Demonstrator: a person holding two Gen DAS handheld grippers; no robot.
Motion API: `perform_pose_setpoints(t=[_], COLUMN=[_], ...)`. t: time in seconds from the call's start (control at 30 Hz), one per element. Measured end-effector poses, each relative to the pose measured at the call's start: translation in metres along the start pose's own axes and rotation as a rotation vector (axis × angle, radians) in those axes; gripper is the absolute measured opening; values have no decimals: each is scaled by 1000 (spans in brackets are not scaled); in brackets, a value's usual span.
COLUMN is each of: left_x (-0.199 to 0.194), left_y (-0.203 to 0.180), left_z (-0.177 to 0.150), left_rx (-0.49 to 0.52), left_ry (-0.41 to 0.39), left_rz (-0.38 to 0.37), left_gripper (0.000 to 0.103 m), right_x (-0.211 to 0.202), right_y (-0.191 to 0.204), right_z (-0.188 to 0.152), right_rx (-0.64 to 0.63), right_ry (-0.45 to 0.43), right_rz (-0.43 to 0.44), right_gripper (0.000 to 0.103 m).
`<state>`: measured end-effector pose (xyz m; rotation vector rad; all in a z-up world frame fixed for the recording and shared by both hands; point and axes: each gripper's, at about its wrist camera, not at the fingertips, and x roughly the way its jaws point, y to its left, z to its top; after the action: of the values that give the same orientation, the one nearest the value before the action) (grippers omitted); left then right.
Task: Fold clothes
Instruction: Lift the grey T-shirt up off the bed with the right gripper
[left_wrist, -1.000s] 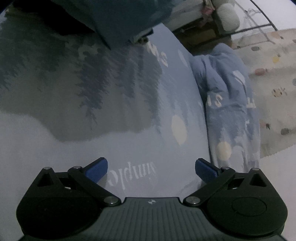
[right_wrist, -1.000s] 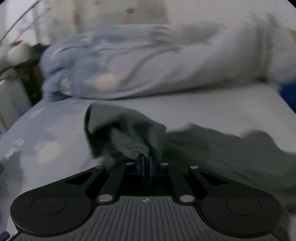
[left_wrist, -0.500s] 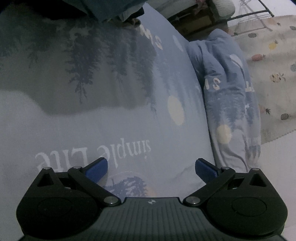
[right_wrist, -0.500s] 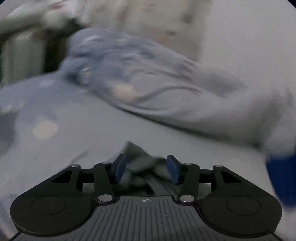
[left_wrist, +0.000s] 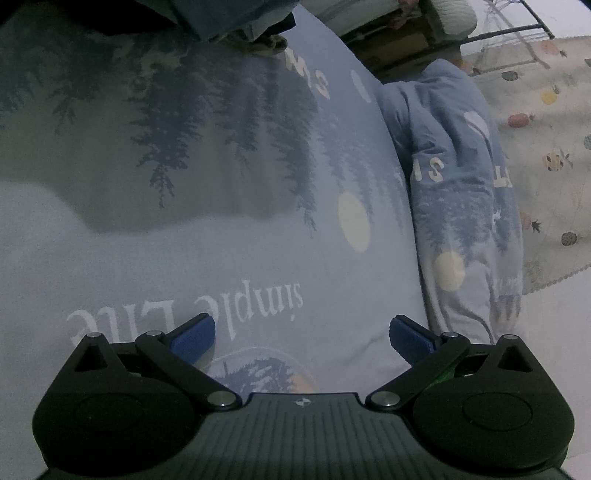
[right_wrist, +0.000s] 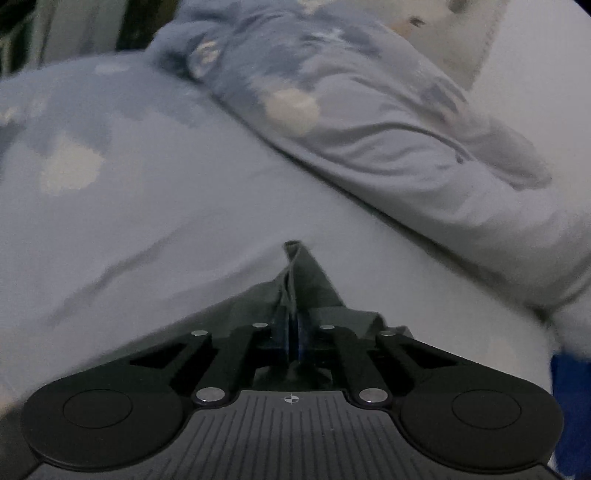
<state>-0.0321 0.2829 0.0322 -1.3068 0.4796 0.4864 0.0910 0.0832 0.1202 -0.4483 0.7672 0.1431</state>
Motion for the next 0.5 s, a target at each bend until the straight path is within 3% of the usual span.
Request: perform_pose_setpoints(t=[0.1, 0.23, 0.5], left_x=[-3, -7, -14], left_y=[2, 4, 9], left_z=[3, 11, 31], left_rx=[-12, -29, -50], left_ry=[2, -11, -47], left_rz=[-5, -16, -32], left_gripper=[103, 103, 103], right_x=[-14, -36, -86], right_y=[-12, -23, 14], right_z=[10, 35, 136], right_rx=[80, 175, 165], right_ry=[-13, -45, -156], right_rz=[18, 107, 267], right_gripper=[3, 3, 3])
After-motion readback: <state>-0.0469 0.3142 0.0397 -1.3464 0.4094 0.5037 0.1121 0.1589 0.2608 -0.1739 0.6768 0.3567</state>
